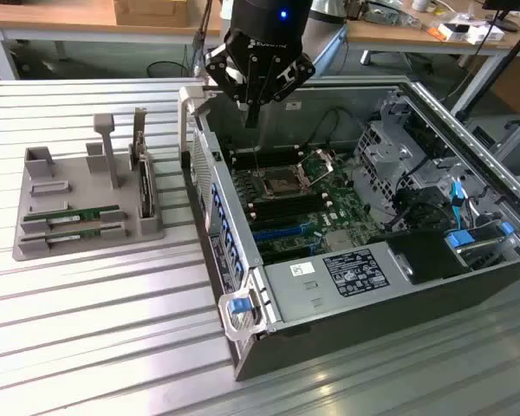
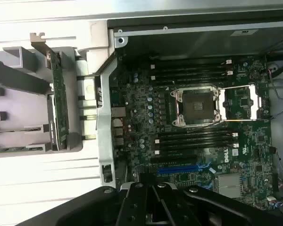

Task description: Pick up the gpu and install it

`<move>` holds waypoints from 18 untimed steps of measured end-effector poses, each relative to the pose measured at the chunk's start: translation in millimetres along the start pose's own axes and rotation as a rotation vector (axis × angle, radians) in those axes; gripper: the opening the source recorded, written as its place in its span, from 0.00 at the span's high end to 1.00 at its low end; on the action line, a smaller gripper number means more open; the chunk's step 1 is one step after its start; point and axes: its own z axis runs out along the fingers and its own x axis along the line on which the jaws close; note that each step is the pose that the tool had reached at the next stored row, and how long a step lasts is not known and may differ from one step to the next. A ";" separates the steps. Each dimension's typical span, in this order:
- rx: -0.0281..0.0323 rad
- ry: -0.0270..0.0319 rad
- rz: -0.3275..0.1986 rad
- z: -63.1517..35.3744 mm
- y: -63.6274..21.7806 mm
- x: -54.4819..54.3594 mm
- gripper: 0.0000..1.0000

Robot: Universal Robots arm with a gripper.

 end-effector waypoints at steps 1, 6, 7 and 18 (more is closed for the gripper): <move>0.0000 0.0000 0.000 -0.4 -1.0 13.5 0.90; 0.0000 0.0000 0.000 -0.5 -1.4 19.2 0.90; 0.0000 0.0000 0.000 -0.6 -1.5 19.8 0.90; -0.0001 0.0000 0.000 -0.7 -2.0 26.7 0.90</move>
